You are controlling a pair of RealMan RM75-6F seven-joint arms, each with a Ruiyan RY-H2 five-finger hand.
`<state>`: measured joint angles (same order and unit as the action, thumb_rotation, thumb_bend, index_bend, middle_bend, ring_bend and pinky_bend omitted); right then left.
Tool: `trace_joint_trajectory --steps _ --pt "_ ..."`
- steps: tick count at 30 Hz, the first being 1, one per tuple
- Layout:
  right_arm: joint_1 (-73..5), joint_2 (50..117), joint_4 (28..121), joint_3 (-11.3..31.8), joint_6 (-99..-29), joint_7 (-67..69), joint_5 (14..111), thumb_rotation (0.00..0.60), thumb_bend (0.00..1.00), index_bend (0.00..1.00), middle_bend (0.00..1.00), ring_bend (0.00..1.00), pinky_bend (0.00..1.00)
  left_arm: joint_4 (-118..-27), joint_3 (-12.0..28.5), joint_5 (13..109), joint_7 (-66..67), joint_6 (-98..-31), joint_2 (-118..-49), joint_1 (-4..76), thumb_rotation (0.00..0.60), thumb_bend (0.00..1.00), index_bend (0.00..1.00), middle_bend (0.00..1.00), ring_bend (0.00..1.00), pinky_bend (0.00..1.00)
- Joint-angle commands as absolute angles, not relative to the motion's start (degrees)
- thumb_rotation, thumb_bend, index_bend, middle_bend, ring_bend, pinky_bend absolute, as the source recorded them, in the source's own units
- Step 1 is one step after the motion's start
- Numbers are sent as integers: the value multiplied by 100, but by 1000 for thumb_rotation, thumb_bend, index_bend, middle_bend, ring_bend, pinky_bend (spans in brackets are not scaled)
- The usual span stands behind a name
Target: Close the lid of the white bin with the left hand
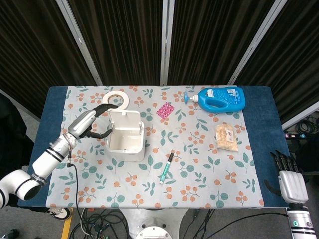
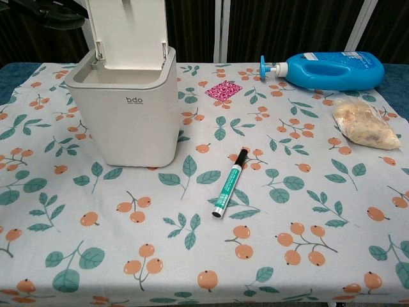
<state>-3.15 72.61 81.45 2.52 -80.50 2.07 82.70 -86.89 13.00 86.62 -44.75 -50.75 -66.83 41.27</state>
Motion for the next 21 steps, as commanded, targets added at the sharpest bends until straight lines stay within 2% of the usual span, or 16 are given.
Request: trace_joint_trajectory --steps 1,7,21 --pt "-311 7272 8124 247 -8048 226 8271 600 194 0 0 0 0 -8831 1220 8784 -4643 -5078 -6581 4189 600 368 141 126 69 160" --pt "-326 7330 8024 264 -8044 300 8274 600 193 0 0 0 0 -9085 1017 9037 -4660 -5226 -6352 4178 600 416 138 151 133 150" --pt "-349 7404 7870 261 -8062 459 8345 600 189 0 0 0 0 -9539 492 9542 -3782 -5729 -6265 3989 600 434 138 161 133 134"
